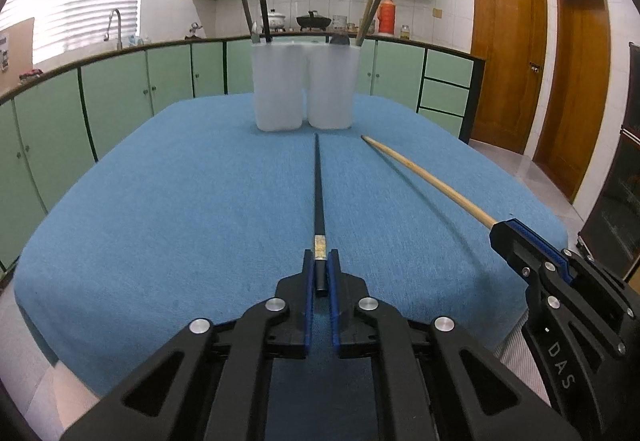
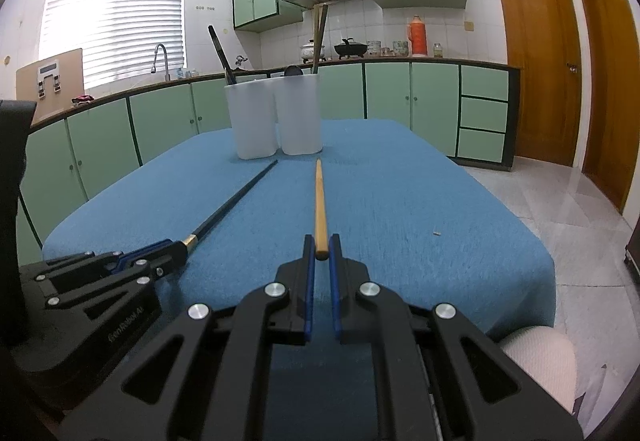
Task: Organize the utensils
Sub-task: 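Grasp the black chopstick with the left tool while the right holds the yellow one, then lift both chopsticks and carry them over the white holder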
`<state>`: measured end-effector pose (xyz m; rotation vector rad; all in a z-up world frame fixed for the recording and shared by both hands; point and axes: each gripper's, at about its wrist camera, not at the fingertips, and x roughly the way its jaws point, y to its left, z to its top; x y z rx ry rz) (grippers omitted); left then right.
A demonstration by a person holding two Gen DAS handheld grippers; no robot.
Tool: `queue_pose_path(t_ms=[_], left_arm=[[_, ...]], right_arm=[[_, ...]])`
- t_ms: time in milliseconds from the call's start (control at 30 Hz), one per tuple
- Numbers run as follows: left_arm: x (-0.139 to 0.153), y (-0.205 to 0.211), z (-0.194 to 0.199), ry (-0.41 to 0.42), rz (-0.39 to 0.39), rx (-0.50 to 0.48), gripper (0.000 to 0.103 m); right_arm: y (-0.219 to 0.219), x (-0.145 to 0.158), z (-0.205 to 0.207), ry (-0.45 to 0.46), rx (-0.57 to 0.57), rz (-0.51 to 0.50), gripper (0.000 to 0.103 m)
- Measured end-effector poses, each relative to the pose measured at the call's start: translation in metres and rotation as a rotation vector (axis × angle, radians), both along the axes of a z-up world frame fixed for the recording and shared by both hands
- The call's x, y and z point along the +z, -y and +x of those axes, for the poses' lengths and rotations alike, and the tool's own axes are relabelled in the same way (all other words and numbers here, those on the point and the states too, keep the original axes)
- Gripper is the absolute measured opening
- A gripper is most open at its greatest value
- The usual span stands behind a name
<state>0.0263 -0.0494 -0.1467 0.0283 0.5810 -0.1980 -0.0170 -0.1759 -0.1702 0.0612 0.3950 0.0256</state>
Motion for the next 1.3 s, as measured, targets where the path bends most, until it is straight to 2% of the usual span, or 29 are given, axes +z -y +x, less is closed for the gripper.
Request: queue_pose_path(t_ms=[167,467,800,1033,1300], left_arm=[[0.009,-0.002,-0.004,0.028,0.008,0.002,0.006],[0.054,-0.012,-0.015,0.144,-0.002,0.006,0.006],[0.112,-0.021,-0.016,0.258,-0.043,-0.015,0.006],[0.15,-0.028,-0.003,0.321,-0.069,-0.023,0.006],[0.182,-0.036,0.023,0.351,-0.099,-0.034,0.006]], right_arm=[[0.001,0.006,-0.003,0.012,0.003,-0.007,0.006],[0.012,0.041,-0.007,0.064,0.01,-0.009,0.006],[0.027,0.105,0.003,0.135,0.048,0.003,0.006],[0.033,0.152,0.021,0.17,0.11,0.017,0.006],[0.028,0.197,0.047,0.18,0.191,0.01,0.006]])
